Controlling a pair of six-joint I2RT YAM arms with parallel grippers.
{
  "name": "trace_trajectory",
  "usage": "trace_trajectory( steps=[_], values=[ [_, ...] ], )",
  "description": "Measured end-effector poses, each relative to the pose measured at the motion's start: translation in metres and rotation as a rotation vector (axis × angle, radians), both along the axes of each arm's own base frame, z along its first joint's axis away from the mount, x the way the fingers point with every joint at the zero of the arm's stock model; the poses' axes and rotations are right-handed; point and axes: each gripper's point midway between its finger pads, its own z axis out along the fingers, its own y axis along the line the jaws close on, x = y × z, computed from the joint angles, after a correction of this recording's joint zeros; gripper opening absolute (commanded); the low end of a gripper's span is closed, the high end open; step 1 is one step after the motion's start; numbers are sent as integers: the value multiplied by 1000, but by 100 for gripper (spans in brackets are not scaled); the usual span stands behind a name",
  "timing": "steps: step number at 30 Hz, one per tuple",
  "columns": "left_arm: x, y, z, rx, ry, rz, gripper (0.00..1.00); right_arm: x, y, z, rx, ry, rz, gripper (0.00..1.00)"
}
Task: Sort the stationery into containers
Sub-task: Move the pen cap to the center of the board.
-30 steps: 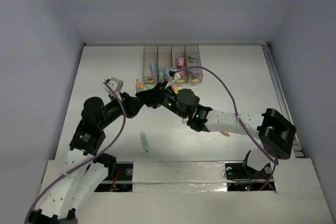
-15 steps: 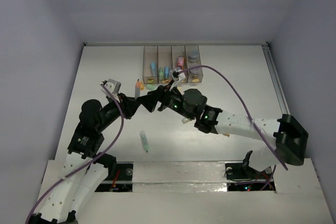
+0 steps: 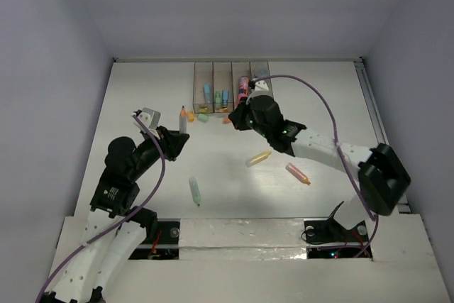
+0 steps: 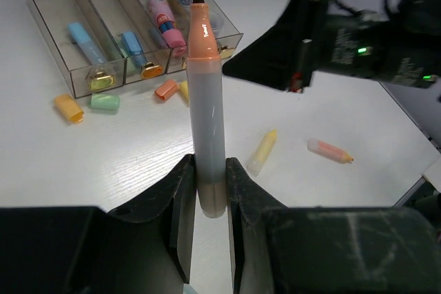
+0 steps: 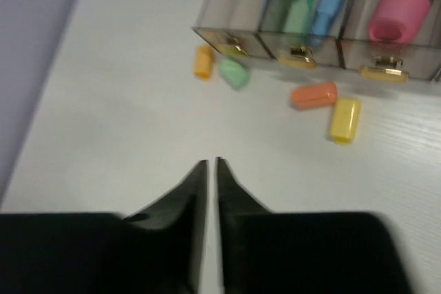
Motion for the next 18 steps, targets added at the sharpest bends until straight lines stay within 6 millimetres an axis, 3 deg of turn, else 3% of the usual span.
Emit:
trace_trajectory(
  steps=[2,3,6,13,18],
  values=[
    [0,0,0,0,-1,0,0,11,3,-31,-82,61,-14,43],
    [0,0,0,0,-1,1,0,16,5,-47,-119,92,-18,60],
    [-1,1,2,-2,-7,2,0,24,14,-76,-181,149,-19,76],
    [-3,2,5,-7,-21,4,0,47,30,-124,-226,234,-66,81],
    [-3,2,5,-7,-22,4,0,57,19,-152,-242,288,-125,81]
  ],
)
